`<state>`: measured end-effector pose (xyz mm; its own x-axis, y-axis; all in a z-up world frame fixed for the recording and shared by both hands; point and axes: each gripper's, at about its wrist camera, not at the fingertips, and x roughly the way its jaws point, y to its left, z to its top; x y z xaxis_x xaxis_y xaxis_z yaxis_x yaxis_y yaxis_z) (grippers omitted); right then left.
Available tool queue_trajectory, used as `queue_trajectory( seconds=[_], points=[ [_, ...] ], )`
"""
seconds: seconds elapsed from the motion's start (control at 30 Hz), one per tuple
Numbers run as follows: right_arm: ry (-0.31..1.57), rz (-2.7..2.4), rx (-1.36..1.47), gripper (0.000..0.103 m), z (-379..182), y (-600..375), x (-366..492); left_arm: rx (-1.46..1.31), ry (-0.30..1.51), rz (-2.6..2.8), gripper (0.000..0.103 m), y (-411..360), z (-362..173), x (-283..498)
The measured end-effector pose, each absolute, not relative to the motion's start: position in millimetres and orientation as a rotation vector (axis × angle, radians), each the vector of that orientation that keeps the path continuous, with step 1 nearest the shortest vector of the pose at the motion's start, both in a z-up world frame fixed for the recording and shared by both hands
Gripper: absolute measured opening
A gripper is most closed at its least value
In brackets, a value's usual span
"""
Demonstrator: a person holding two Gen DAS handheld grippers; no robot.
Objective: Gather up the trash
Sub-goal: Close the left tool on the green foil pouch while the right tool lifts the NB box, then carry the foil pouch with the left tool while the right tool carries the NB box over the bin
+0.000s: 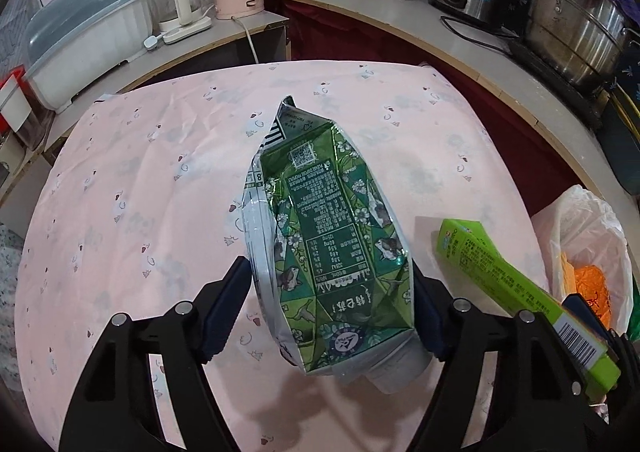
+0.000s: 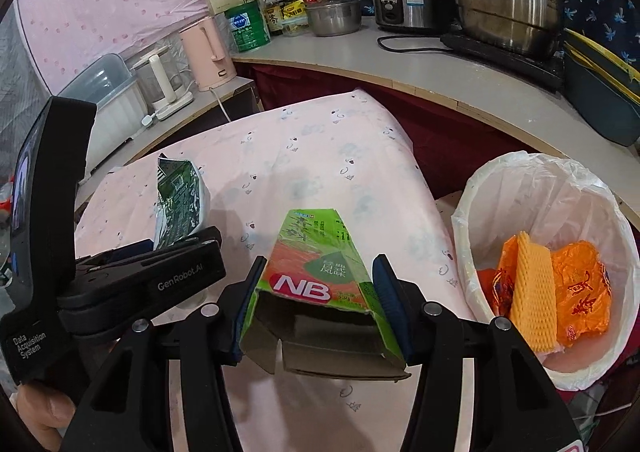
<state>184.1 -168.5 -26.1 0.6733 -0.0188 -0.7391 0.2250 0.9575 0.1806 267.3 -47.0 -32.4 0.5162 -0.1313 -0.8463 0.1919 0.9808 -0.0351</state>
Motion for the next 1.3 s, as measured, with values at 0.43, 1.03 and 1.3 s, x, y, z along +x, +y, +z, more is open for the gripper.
queue_trajectory(
  seconds=[0.43,1.03,1.3],
  points=[
    [0.825,-0.127,0.305,0.02,-21,-184,151,0.08,1.029,-0.233,0.029,-55,-24,235],
    [0.805,-0.093,0.313,0.019,-19,-177,146,0.007,1.096,-0.192,0.061,-8,-54,229],
    [0.81,-0.095,0.325,0.019,-23,-181,156,-0.025,1.079,-0.231,0.083,-28,-51,245]
  ],
)
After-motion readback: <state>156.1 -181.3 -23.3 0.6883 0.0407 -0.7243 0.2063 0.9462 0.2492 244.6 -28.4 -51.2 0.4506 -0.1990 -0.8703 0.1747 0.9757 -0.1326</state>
